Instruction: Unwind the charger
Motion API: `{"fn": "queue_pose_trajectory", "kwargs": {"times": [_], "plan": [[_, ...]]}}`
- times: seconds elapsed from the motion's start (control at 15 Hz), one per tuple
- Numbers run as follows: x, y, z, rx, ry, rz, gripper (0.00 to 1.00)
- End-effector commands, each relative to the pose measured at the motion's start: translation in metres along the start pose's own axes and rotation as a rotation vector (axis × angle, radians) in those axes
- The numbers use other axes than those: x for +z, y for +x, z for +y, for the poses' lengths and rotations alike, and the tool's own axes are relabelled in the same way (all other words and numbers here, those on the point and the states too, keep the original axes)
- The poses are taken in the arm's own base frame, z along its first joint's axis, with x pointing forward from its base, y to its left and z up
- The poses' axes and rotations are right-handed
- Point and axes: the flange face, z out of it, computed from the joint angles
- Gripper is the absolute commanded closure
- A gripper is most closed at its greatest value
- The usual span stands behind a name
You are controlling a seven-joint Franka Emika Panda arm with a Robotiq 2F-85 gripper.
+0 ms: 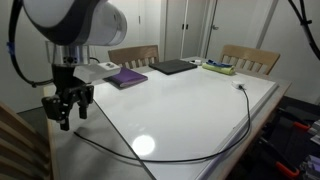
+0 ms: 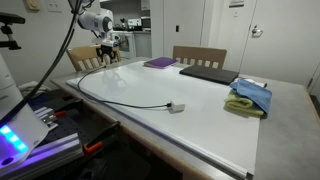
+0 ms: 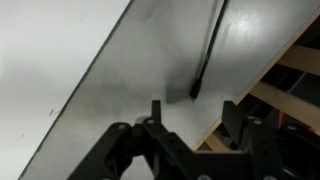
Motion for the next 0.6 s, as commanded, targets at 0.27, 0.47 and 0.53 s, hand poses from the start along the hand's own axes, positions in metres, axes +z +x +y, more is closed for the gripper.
{"fn": "queue_pose_trajectory", "kwargs": {"times": [0.27,0.47,0.53], "plan": [[-0.058,-0.007,0.041,0.094,-0.039,0.008,0.0],[-0.073,-0.016,0.055,0.171,-0.048,0.028,0.0],[-0.076,-0.02,0.059,0.192,-0.048,0.038,0.0]]}}
